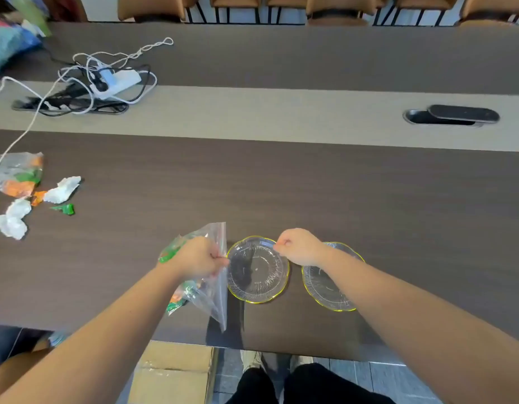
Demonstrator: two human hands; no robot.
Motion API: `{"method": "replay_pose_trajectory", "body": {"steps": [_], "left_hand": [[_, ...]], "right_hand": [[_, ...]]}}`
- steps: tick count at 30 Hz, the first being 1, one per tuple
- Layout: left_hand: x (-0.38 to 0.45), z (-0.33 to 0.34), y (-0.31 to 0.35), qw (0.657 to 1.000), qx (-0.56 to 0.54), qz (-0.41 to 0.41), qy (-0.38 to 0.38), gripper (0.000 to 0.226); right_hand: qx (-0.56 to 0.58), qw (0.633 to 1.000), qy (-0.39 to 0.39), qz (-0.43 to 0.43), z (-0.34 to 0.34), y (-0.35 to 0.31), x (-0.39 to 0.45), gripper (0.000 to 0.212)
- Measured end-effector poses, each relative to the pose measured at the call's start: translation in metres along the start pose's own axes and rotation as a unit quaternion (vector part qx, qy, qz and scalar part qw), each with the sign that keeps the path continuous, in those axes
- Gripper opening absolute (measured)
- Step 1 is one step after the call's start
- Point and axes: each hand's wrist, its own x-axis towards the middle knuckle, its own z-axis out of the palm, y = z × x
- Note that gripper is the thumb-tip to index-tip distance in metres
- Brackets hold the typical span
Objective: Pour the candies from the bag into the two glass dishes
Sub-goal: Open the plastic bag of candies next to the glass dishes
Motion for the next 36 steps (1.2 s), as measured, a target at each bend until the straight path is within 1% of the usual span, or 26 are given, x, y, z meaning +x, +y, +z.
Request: {"method": "replay_pose_trajectory", "body": {"steps": [1,4,6,7,9,12,14,17,21,24,29,32,36], "left_hand": [[0.002,0.002,-0.003,1.0,-0.019,-0.002,-0.001,0.034],[0.003,0.008,-0.006,0.994,-0.103,-0.03,0.035,0.032],[0.003,0.012,-0.006,0.983,-0.172,-0.041,0.057,0.038],[0.004,0.014,-0.005,0.979,-0.187,-0.04,0.063,0.04],[0.002,0.015,-0.001,0.98,-0.186,-0.024,0.061,0.039],[0.002,0.016,0.004,0.976,-0.218,0.001,0.02,0.033],[0.002,0.018,0.005,0.973,-0.229,0.014,0.01,0.03],[0.004,0.022,0.005,0.969,-0.244,0.012,0.03,0.025],[0.008,0.028,0.009,0.964,-0.252,0.002,0.084,0.03],[0.009,0.032,0.013,0.957,-0.275,-0.001,0.096,0.032],[0.008,0.031,0.016,0.948,-0.306,0.003,0.093,0.035],[0.002,0.026,0.015,0.943,-0.325,0.018,0.069,0.035],[-0.004,0.019,0.017,0.929,-0.365,0.038,0.044,0.031]], "right_hand": [[0.003,1.0,-0.007,0.0,0.003,0.001,0.001,0.038],[0.023,1.0,-0.016,0.014,0.009,0.002,-0.004,0.036],[0.035,0.999,-0.02,0.009,0.014,0.001,-0.005,0.034],[0.046,0.999,-0.02,0.009,0.014,0.0,-0.006,0.032],[0.08,0.996,-0.024,0.017,0.017,-0.002,-0.009,0.028],[0.137,0.989,-0.039,0.027,0.021,-0.008,-0.012,0.021],[0.189,0.98,-0.054,0.03,0.025,-0.014,-0.014,0.019],[0.234,0.969,-0.078,0.026,0.03,-0.024,-0.017,0.023],[0.292,0.95,-0.105,0.022,0.036,-0.033,-0.024,0.024],[0.33,0.938,-0.108,0.016,0.039,-0.037,-0.028,0.026],[0.355,0.931,-0.086,0.012,0.033,-0.045,-0.028,0.016],[0.359,0.929,-0.089,0.01,0.028,-0.048,-0.028,0.009],[0.359,0.93,-0.082,0.005,0.027,-0.054,-0.027,0.006]]}}
